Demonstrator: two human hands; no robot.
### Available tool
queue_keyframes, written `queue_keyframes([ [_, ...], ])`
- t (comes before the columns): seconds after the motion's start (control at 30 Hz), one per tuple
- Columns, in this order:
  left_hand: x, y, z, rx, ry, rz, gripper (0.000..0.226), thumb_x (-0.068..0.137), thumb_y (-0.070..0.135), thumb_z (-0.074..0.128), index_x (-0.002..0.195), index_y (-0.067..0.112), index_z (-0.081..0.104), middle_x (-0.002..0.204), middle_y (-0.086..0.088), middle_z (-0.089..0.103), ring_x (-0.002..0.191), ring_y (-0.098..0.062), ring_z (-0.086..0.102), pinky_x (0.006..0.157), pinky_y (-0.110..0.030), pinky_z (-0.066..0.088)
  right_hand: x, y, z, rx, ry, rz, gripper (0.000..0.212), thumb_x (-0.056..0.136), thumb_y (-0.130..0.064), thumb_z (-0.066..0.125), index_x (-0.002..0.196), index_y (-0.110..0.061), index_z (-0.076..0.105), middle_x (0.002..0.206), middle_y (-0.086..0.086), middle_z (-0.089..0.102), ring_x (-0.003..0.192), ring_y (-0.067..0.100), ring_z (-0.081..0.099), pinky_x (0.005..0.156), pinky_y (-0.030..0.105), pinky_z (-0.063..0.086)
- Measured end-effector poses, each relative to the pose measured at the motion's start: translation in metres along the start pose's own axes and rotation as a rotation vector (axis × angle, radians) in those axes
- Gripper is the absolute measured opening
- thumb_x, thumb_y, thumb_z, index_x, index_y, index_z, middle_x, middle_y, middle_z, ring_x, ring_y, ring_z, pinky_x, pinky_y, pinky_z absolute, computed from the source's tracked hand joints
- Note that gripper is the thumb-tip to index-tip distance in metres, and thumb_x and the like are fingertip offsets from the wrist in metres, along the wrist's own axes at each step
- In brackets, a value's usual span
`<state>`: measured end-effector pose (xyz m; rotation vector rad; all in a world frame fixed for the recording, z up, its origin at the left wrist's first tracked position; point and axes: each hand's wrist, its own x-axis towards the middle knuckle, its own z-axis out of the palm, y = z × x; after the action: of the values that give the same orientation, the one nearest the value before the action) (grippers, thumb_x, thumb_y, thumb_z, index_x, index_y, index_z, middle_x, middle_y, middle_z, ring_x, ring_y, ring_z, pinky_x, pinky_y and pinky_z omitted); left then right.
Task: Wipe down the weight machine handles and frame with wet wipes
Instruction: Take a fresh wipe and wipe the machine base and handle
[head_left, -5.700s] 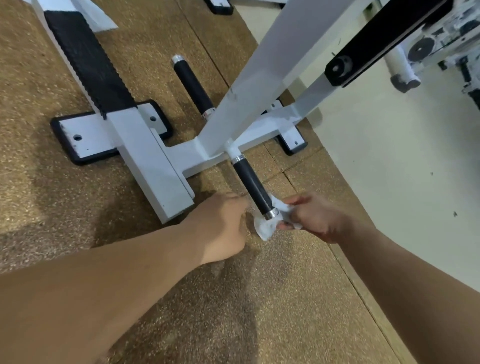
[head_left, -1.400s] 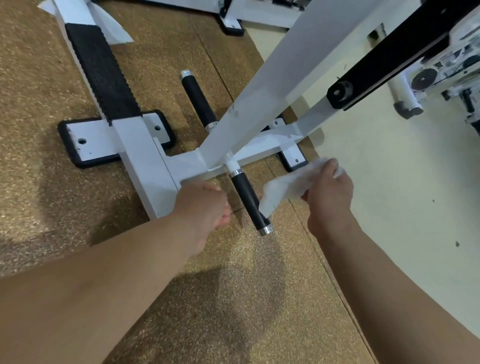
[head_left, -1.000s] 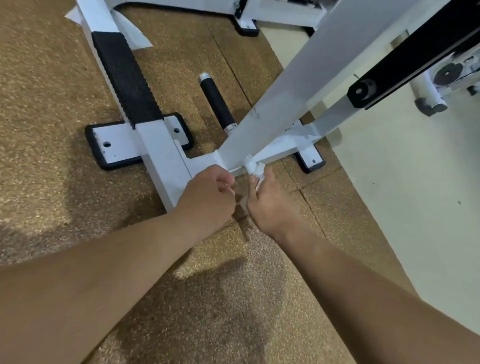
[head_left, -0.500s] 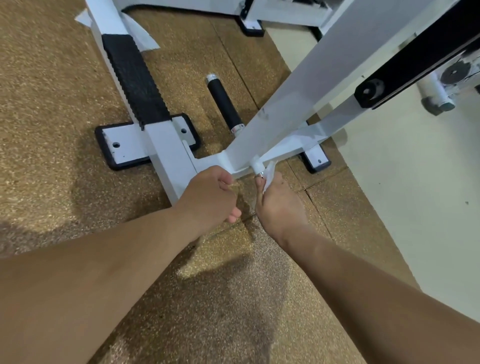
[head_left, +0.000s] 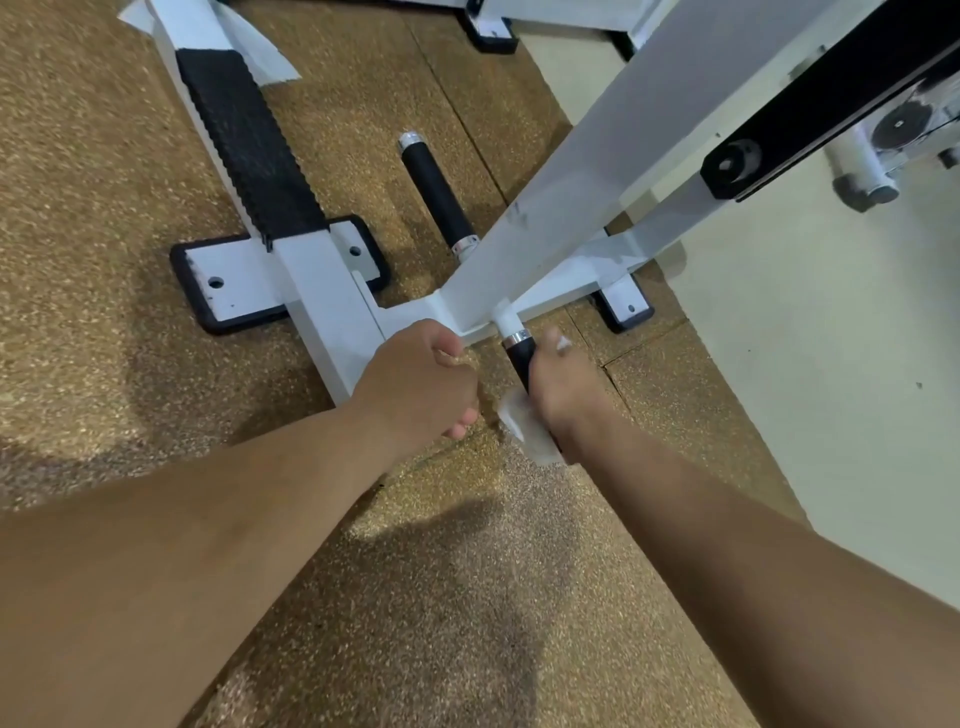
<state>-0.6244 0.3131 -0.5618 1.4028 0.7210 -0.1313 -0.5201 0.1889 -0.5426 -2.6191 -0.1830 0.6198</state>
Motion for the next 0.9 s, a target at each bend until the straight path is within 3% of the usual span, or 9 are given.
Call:
queue_keyframes([
  [0.13,-0.001,0.002,0.001,-0.032,0.015,-0.01,0.022,0.094,0.008,0.061,0.112,0.02,0.06,0.1,-0.011,0.069,0.077,-0.031,0.078,0.069,-0.049,0.066,0.019,-0.02,0.005,-0.016,-0.004,-0.075,0.061,0.116,-0.041,0.017,0.108,-0.003,0.064,0.088,0.008,0.058,0.089,0.024,0.057,0.081,0.031,0.04],
  [0.3,-0.002,0.002,-0.001,-0.018,-0.002,-0.027,0.022,0.095,0.008,0.059,0.113,0.021,0.059,0.095,-0.011,0.072,0.079,-0.031,0.078,0.075,-0.048,0.066,-0.011,0.028,0.0,-0.131,-0.071,-0.191,0.051,0.115,-0.044,0.023,0.086,-0.015,0.054,0.066,0.001,0.056,0.051,0.008,0.052,0.042,0.015,0.039],
  [0.4,-0.001,0.001,-0.003,-0.005,-0.003,-0.024,0.022,0.094,0.008,0.059,0.112,0.022,0.06,0.094,-0.01,0.074,0.074,-0.026,0.079,0.077,-0.047,0.066,-0.035,0.055,-0.013,-0.126,-0.103,-0.108,0.049,0.114,-0.048,0.023,0.089,-0.018,0.053,0.066,0.001,0.056,0.052,0.012,0.051,0.043,0.016,0.041],
  [0.53,-0.006,-0.003,-0.001,0.131,-0.011,0.051,0.02,0.091,0.014,0.057,0.106,0.027,0.06,0.092,-0.004,0.074,0.073,-0.018,0.077,0.081,-0.044,0.065,-0.048,0.075,-0.022,-0.033,0.051,0.001,0.064,0.114,-0.049,0.022,0.093,-0.005,0.062,0.071,0.011,0.064,0.061,0.024,0.061,0.062,0.038,0.057],
  [0.7,-0.015,-0.013,0.008,0.347,0.002,0.216,0.017,0.097,0.018,0.051,0.11,0.025,0.059,0.101,0.003,0.066,0.09,-0.015,0.065,0.069,-0.029,0.052,-0.011,0.019,-0.022,-0.082,0.155,-0.126,0.045,0.116,-0.042,0.023,0.081,-0.027,0.047,0.064,0.001,0.056,0.037,-0.003,0.05,0.041,0.015,0.045],
  [0.73,-0.017,-0.013,0.01,0.361,0.016,0.229,0.016,0.098,0.016,0.052,0.11,0.023,0.06,0.101,0.004,0.064,0.089,-0.015,0.063,0.068,-0.027,0.049,-0.006,0.008,-0.011,-0.111,0.136,-0.152,0.044,0.115,-0.044,0.025,0.091,-0.024,0.055,0.074,0.004,0.063,0.05,-0.004,0.059,0.05,0.019,0.053],
  [0.8,-0.018,-0.014,0.013,0.398,0.031,0.233,0.014,0.093,0.01,0.055,0.103,0.016,0.062,0.095,-0.003,0.065,0.088,-0.021,0.061,0.069,-0.036,0.049,-0.005,-0.003,0.019,-0.3,0.12,-0.224,0.05,0.113,-0.042,0.034,0.136,-0.002,0.053,0.122,0.02,0.067,0.106,0.022,0.069,0.093,0.04,0.058],
  [0.87,-0.017,-0.014,0.013,0.433,0.032,0.215,0.014,0.085,0.005,0.056,0.096,0.01,0.062,0.09,-0.01,0.066,0.087,-0.028,0.062,0.075,-0.05,0.052,-0.013,-0.001,0.041,-0.581,0.117,-0.295,0.075,0.108,-0.035,0.035,0.162,0.011,0.011,0.166,0.034,0.025,0.153,0.041,0.032,0.126,0.047,0.028],
  [0.9,-0.017,-0.015,0.012,0.431,0.026,0.21,0.015,0.087,0.006,0.055,0.097,0.013,0.063,0.09,-0.007,0.067,0.086,-0.026,0.063,0.079,-0.05,0.055,-0.017,0.002,0.043,-0.695,0.078,-0.314,0.081,0.109,-0.034,0.034,0.163,0.009,-0.007,0.172,0.034,-0.001,0.162,0.042,0.008,0.132,0.048,0.013],
])
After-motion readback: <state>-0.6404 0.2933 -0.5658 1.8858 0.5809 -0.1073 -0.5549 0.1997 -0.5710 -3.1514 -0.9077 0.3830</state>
